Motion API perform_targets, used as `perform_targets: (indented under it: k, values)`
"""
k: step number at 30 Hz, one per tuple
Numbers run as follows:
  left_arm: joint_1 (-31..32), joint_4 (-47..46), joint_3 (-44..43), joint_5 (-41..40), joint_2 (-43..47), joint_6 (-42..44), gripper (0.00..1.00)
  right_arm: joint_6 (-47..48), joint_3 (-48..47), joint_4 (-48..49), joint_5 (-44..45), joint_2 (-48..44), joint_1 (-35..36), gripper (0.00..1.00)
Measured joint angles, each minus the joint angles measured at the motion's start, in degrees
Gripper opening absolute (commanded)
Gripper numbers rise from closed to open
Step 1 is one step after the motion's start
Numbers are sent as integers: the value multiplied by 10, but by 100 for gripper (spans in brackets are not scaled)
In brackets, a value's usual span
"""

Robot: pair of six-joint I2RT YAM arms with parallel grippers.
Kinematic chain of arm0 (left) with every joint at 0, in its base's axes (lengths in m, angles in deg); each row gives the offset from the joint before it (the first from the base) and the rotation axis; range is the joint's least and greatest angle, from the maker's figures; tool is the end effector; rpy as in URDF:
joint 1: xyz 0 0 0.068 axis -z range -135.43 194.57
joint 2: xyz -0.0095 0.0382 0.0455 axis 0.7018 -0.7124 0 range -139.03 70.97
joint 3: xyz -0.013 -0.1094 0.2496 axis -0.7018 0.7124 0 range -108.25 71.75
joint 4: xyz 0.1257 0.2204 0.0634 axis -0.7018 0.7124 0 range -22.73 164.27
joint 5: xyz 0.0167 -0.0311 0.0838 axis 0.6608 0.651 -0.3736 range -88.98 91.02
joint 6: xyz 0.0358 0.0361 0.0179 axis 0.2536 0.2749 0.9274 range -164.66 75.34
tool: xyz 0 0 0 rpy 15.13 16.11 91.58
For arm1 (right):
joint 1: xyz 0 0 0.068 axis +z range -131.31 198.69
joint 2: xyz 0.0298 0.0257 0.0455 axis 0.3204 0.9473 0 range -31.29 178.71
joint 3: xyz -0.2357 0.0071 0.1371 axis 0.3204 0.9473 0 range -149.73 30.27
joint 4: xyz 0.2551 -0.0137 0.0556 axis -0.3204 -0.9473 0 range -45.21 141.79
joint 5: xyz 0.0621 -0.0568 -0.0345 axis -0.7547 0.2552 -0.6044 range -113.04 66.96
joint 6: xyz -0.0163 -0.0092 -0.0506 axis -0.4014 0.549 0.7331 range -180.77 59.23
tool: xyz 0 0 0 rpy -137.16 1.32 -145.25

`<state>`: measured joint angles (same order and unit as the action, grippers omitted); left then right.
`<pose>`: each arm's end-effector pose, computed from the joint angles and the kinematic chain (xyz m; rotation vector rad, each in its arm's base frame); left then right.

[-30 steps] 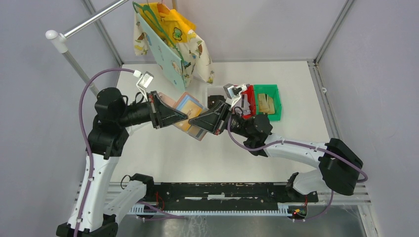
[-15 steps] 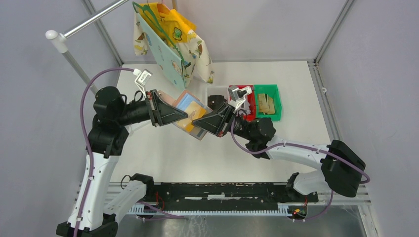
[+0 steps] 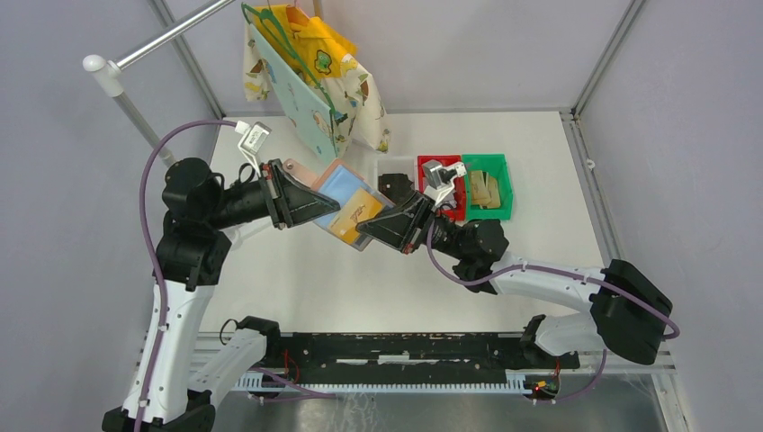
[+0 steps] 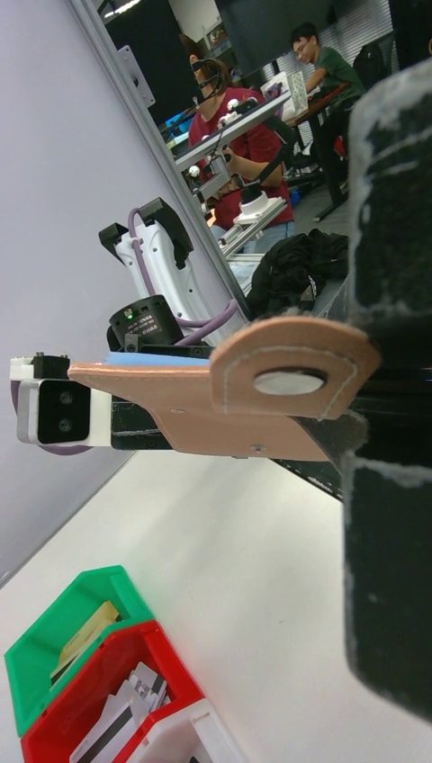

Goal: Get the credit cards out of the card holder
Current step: Remove the credit card from the card holder.

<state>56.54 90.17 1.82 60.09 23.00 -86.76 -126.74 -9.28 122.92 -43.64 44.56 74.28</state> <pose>0.1310 -0.0590 0.4555 0.4400 1.7557 -1.5047 0.1460 0.2353 0.3340 -0.3014 1.2107 2.0726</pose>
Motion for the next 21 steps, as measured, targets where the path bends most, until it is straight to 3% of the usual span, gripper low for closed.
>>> perform_targets:
  k: [6, 9, 11, 17, 21]
  values:
    - [0, -4, -2, -2, 0, 0, 2, 1, 3, 0, 1, -5, 0, 2]
    - [0, -1, -2, -7, 1, 2, 2, 1, -6, 0, 2, 0, 4, 16]
    - [0, 6, -2, -14, 3, 9, 2, 0, -22, -1, 2, 9, 9, 19]
    - [0, 22, -2, -23, 6, 29, 2, -4, -45, 0, 2, 33, 20, 15]
    - [0, 29, -5, -26, 6, 38, 2, -8, -45, 0, 2, 36, 21, 3]
